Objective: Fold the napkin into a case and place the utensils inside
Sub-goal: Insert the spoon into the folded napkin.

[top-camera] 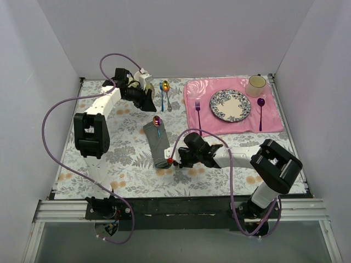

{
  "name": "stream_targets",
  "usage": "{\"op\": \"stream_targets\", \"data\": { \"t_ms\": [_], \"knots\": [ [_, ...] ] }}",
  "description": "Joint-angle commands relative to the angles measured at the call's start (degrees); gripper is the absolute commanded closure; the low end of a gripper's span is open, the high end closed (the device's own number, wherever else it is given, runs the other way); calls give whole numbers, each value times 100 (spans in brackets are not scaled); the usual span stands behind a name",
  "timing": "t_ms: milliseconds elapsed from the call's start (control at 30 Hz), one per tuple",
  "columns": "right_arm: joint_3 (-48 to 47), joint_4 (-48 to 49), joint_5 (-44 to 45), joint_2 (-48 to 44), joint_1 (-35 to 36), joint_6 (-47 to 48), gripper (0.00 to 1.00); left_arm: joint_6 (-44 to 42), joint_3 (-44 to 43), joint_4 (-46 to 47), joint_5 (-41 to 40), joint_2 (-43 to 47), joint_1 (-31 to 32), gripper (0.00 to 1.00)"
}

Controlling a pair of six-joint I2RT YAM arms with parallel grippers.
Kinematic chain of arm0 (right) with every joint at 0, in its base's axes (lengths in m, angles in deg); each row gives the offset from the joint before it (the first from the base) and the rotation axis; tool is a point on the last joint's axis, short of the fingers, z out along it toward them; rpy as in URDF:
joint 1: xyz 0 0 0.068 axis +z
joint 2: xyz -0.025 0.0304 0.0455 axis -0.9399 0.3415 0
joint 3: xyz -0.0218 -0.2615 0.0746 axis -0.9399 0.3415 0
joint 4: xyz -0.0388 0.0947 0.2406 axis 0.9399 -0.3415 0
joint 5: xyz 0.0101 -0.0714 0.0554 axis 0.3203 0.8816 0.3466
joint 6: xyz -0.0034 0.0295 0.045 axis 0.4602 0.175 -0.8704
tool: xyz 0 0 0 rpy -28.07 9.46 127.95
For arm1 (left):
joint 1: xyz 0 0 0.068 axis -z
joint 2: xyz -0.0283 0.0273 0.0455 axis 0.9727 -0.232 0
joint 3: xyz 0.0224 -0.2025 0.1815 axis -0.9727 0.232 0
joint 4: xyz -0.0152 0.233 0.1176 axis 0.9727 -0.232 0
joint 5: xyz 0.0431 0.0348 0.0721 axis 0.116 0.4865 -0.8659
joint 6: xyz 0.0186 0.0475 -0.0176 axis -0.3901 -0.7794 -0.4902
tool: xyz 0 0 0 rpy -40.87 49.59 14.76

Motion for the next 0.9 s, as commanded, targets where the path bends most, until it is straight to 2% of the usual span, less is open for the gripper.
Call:
{"op": "stream_targets", "data": {
  "t_ms": [0,133,400,667,867],
  "knots": [
    [18,-158,7,-334,32,-57,81,-67,364,424,-205,647,-4,52],
    [-104,-448,-27,-553,14,-294,79,-119,163,645,-232,402,-4,61],
    [-87,-607,-370,-1002,5,-505,80,-875,-453,65,-364,-213,58,63],
    [-579,-615,-853,-397,163,-277,85,-1095,-286,662,-1135,-231,338,75],
    [-773,-677,-959,-97,339,-277,85,-1666,-32,794,-1585,-187,497,78]
  ]
}}
